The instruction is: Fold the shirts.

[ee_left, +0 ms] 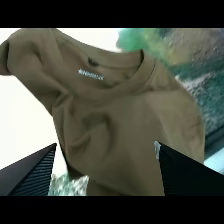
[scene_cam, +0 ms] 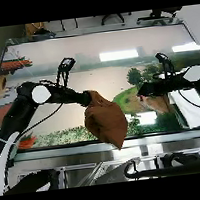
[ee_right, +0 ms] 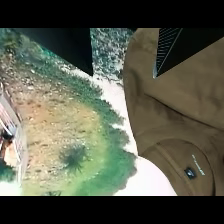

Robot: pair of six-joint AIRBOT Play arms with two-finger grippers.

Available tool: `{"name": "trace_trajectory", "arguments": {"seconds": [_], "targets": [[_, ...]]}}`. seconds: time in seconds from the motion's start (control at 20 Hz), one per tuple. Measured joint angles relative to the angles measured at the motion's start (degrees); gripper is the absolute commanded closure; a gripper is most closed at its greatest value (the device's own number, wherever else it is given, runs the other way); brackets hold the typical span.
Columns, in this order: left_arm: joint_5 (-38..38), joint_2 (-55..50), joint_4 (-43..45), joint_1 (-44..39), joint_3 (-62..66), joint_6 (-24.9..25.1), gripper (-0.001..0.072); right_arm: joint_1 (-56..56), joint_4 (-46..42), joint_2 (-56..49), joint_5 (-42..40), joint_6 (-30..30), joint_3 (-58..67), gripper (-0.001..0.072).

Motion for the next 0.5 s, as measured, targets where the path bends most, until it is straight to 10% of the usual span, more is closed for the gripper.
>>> {"name": "trace_trajectory", "arguments": {"seconds": [0.25, 0.5], "targets": [[-7.21, 5.64, -2.91, 1.97, -13.57, -0.15, 0.0022, -0.02, 1.60, -0.11, 2.14, 0.59, -7.72, 0.0274], [10.49, 17.92, -17.29, 0.26, -40.96, 0.96, 0.0022, 1.16, 11.04, 0.85, -0.44, -3.28, -21.51, 0.0275]]}}
